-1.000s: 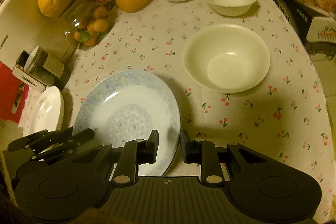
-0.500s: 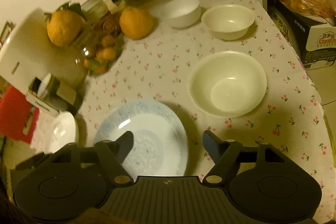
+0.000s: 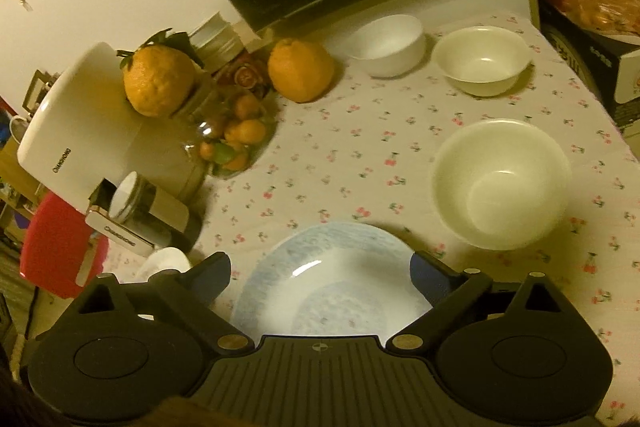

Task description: Organize plates and bowls

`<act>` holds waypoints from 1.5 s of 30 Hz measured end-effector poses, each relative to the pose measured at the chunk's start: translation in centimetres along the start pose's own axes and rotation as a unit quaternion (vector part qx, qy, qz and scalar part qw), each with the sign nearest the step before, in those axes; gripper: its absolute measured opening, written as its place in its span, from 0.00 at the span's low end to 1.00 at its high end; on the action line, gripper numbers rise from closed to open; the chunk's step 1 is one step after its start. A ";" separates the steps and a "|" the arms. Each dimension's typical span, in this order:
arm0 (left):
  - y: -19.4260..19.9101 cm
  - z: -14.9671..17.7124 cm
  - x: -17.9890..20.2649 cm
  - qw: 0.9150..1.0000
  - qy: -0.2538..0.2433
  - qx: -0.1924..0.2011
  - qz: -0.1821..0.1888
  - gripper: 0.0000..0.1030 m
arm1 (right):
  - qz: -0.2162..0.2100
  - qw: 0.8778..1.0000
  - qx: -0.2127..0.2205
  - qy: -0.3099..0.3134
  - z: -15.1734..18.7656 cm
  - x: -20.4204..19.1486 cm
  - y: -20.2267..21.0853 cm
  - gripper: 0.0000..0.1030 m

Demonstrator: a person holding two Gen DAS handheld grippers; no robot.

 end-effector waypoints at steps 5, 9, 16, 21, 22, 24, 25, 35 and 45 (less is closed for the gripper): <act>0.3 -0.7 -3.1 0.999 0.026 0.006 -0.022 1.00 | -0.010 1.000 -0.003 0.013 -0.2 -2.3 -1.4 0.95; 0.0 -0.9 -5.4 0.999 0.026 0.000 -0.044 1.00 | -0.018 0.999 -0.009 0.027 -0.1 -4.6 -2.7 0.95; 0.4 -1.8 -8.7 0.997 0.040 -0.006 -0.068 1.00 | -0.040 0.998 -0.019 0.048 0.3 -8.1 -4.9 0.95; 0.0 -2.0 -10.6 0.996 0.058 0.001 -0.071 1.00 | -0.063 0.995 -0.020 0.074 0.6 -10.8 -6.5 0.95; -0.2 -2.1 -11.1 0.995 0.061 0.003 -0.074 1.00 | -0.066 0.994 -0.020 0.083 0.7 -11.4 -6.9 0.95; -0.4 -2.1 -11.9 0.995 0.064 0.007 -0.077 1.00 | -0.069 0.993 -0.023 0.096 0.9 -12.3 -7.7 0.95; -0.4 -2.1 -12.2 0.995 0.066 0.009 -0.078 1.00 | -0.072 0.992 -0.026 0.102 1.0 -12.8 -8.2 0.95; -1.6 -1.4 -14.0 0.994 0.093 -0.013 -0.057 0.86 | -0.075 0.989 -0.063 0.114 2.8 -15.3 -11.9 0.95; -1.9 -1.2 -14.3 0.993 0.101 -0.026 -0.052 0.69 | -0.062 0.987 -0.077 0.130 3.6 -16.1 -13.1 0.93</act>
Point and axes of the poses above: each gripper's, at about its wrist camera, not at the fingertips, and y roughly against the way its jaws point, x to its right, z to its underside, the point moved 6 cm from there along -y, roughly the way its jaws point, and after that the axes turned 10 degrees about y, right-handed, at the moved point
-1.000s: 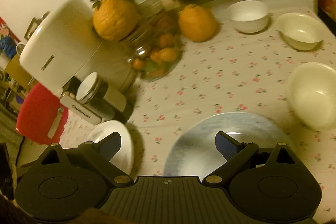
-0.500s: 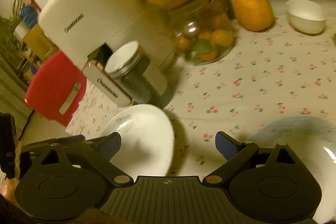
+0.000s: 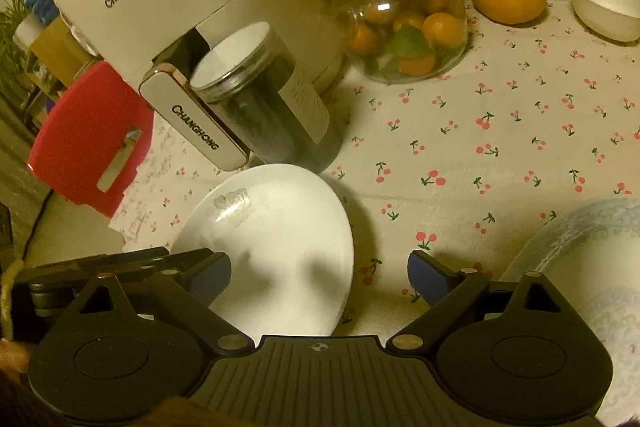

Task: Organize plates and bowls
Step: 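Grasp the plain white plate rim with the left tool while the right tool grips it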

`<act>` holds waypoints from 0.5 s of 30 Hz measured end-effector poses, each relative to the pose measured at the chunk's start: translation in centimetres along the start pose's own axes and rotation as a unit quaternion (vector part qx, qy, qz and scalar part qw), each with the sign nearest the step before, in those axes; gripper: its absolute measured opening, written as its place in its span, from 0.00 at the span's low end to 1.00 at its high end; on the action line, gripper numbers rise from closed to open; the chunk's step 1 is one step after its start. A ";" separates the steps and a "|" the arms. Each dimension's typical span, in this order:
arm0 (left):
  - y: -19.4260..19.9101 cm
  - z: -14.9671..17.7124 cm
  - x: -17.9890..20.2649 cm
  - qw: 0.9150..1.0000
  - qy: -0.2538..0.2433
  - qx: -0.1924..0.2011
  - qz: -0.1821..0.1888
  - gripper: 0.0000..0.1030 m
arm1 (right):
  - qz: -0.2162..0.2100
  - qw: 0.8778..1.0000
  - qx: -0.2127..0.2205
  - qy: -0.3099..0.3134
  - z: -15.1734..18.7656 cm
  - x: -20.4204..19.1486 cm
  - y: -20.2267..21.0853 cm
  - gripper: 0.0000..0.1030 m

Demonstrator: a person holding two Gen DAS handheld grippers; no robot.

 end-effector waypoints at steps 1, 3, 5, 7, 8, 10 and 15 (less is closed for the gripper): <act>-0.1 0.0 0.0 1.000 -0.001 -0.003 0.000 0.67 | 0.001 1.000 0.000 0.002 0.0 0.0 0.0 0.92; -0.2 0.1 -0.1 1.000 0.001 -0.006 -0.001 0.61 | 0.001 1.000 0.000 0.003 0.0 -0.1 -0.1 0.90; -0.2 0.0 -0.2 1.000 0.004 -0.007 -0.001 0.56 | 0.001 1.000 -0.001 0.008 0.1 -0.3 -0.3 0.84; -0.2 0.1 -0.3 1.000 0.004 -0.008 -0.002 0.52 | 0.003 1.000 -0.005 0.013 0.2 -0.4 -0.5 0.79; -0.2 0.1 -0.3 1.000 0.004 -0.008 -0.003 0.49 | 0.004 1.000 -0.006 0.015 0.2 -0.5 -0.6 0.74; -0.4 0.2 -0.4 1.000 0.001 -0.012 -0.008 0.45 | 0.007 1.000 -0.010 0.021 0.3 -0.6 -0.8 0.67; -0.9 0.5 -0.8 1.000 0.002 -0.023 -0.018 0.39 | 0.012 0.999 -0.018 0.032 0.6 -0.8 -1.3 0.51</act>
Point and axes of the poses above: each gripper's, at about its wrist camera, not at the fingertips, and y roughly against the way its jaws point, x to its right, z to its underside, the point moved 6 cm from there along -y, roughly the way its jaws point, and after that the axes turned 10 degrees about y, right-handed, at the moved point
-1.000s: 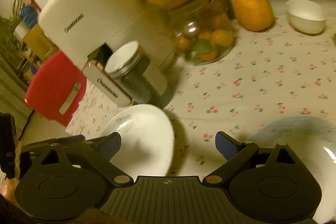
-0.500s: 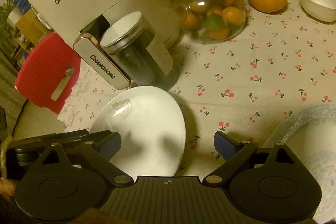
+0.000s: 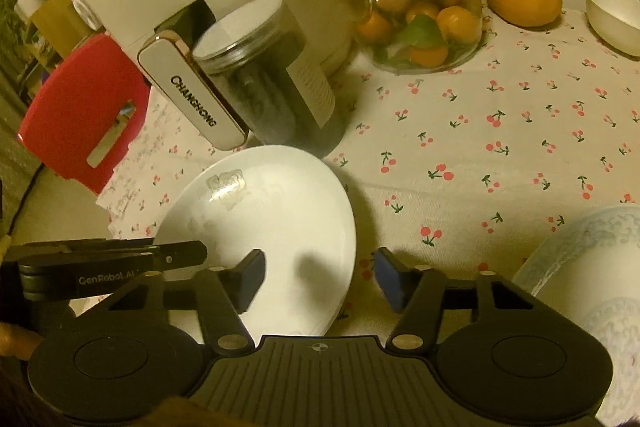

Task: Organize plates and bowls
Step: 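Grasp the plain white plate rim with the left tool while the right tool grips it, then lift the white plate with both tools and carry it over the blue-patterned plates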

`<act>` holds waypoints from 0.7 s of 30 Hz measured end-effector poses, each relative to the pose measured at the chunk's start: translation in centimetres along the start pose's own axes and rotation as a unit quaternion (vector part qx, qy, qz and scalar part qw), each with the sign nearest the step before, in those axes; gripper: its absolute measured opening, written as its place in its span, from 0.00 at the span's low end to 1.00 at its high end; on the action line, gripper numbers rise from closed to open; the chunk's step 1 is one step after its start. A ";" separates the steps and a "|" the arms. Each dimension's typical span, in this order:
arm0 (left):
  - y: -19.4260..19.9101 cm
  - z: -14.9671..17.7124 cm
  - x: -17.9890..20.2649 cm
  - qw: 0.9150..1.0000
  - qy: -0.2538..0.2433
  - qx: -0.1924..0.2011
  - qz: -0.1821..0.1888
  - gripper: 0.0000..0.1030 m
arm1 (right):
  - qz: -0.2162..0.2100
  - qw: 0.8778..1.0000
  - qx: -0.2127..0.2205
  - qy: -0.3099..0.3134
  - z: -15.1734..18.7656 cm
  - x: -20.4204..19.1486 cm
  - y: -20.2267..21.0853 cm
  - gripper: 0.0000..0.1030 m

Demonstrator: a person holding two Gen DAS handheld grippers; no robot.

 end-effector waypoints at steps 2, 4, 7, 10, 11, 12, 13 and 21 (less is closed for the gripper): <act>0.0 0.1 -0.1 1.000 -0.001 -0.001 -0.002 0.36 | 0.001 1.000 -0.002 0.004 0.1 -0.1 -0.2 0.41; 0.0 0.2 0.0 1.000 -0.007 0.000 0.000 0.32 | 0.002 1.000 -0.005 0.010 0.2 -0.3 -0.4 0.38; 0.1 0.4 0.2 1.000 -0.019 0.003 -0.001 0.31 | 0.009 1.000 -0.003 0.023 0.3 -0.5 -0.4 0.37; 0.2 0.5 0.2 1.000 -0.028 0.007 -0.004 0.29 | 0.008 1.000 -0.002 0.025 0.3 -0.3 -0.3 0.35; 0.3 0.5 0.2 1.000 -0.027 0.007 -0.004 0.28 | 0.007 1.000 -0.002 0.024 0.3 -0.3 -0.2 0.35; 0.4 0.5 0.2 1.000 -0.026 0.007 -0.002 0.26 | 0.006 1.000 -0.003 0.023 0.2 -0.3 -0.2 0.35; 0.5 0.5 0.1 1.000 -0.025 0.008 0.002 0.26 | 0.006 1.000 -0.004 0.023 0.2 -0.3 0.0 0.35; 1.7 0.5 0.9 0.999 -0.037 0.022 0.023 0.25 | 0.009 1.000 0.010 0.025 0.0 -0.1 1.7 0.35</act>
Point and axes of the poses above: each gripper's, at about its wrist camera, not at the fingertips, and y roughly against the way its jaws point, x to its right, z to its underside, the point moved 6 cm from there along -y, roughly the way its jaws point, and after that the axes turned 10 degrees about y, right-handed, at the moved point
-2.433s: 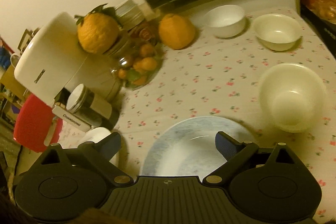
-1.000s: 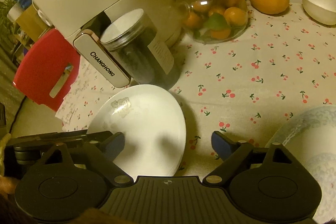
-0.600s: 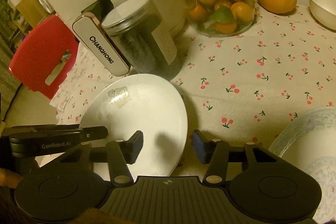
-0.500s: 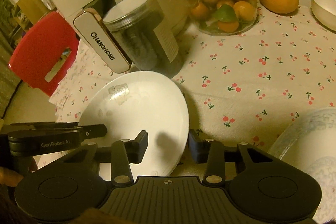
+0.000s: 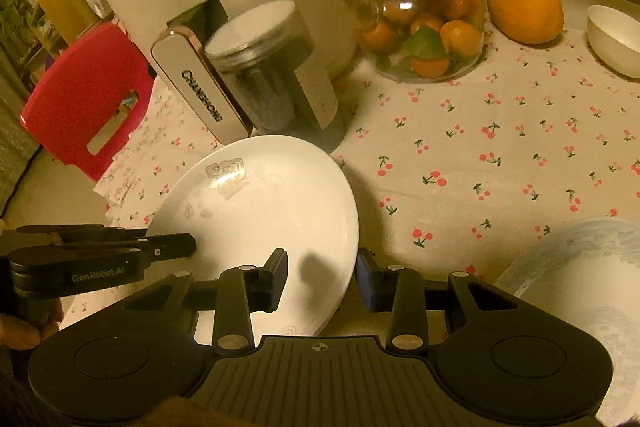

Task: Organize plates and bowls
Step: 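Lift the white plate with both tools and carry it over the blue-patterned plates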

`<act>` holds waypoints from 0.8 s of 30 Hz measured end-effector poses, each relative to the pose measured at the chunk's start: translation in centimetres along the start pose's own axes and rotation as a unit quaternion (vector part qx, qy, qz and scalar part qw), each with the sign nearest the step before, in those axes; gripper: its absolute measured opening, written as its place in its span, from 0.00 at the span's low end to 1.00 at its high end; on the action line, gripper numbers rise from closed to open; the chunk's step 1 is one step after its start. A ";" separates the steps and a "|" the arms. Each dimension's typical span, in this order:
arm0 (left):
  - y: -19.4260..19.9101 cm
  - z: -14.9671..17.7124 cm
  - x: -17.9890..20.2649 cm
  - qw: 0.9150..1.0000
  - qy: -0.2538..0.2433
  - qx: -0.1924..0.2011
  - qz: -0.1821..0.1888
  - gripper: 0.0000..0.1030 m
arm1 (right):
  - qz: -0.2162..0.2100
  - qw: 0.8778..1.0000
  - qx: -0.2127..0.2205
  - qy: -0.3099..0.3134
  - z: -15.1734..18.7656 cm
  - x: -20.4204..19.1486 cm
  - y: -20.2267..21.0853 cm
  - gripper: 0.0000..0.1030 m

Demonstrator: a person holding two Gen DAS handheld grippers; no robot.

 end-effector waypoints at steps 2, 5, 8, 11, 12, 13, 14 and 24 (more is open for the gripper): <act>0.3 0.0 0.2 1.000 0.002 0.000 0.004 0.25 | 0.000 1.000 0.002 0.001 0.1 0.0 0.6 0.35; 0.7 0.1 0.4 1.000 0.005 0.000 0.011 0.25 | 0.000 1.000 0.004 0.005 0.2 -0.1 1.4 0.35; 1.0 0.2 0.7 1.000 0.006 0.000 0.017 0.25 | -0.001 1.000 0.004 0.006 0.3 0.0 2.4 0.35; 1.4 0.3 1.1 1.000 0.008 0.001 0.025 0.25 | -0.003 1.000 0.007 0.012 0.3 0.1 3.4 0.35; 1.5 0.4 1.3 1.000 0.008 0.002 0.028 0.25 | -0.004 1.000 0.008 0.013 0.4 0.1 3.7 0.35; 1.6 0.4 1.5 0.999 0.006 0.003 0.031 0.25 | -0.005 1.000 0.009 0.013 0.4 0.2 4.0 0.35; 1.6 0.5 1.8 0.999 0.005 0.003 0.033 0.25 | -0.005 1.000 0.009 0.012 0.5 0.3 4.4 0.35; 1.6 1.2 5.3 0.998 -0.014 0.000 0.058 0.25 | 0.006 1.000 0.012 -0.003 1.7 2.8 7.3 0.35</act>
Point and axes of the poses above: each gripper's, at about its wrist camera, not at the fingertips, and y roughly against the way its jaws point, x to its right, z to its underside, the point moved 6 cm from there along -y, roughly the way its jaws point, and after that the axes turned 10 degrees about y, right-handed, at the moved point
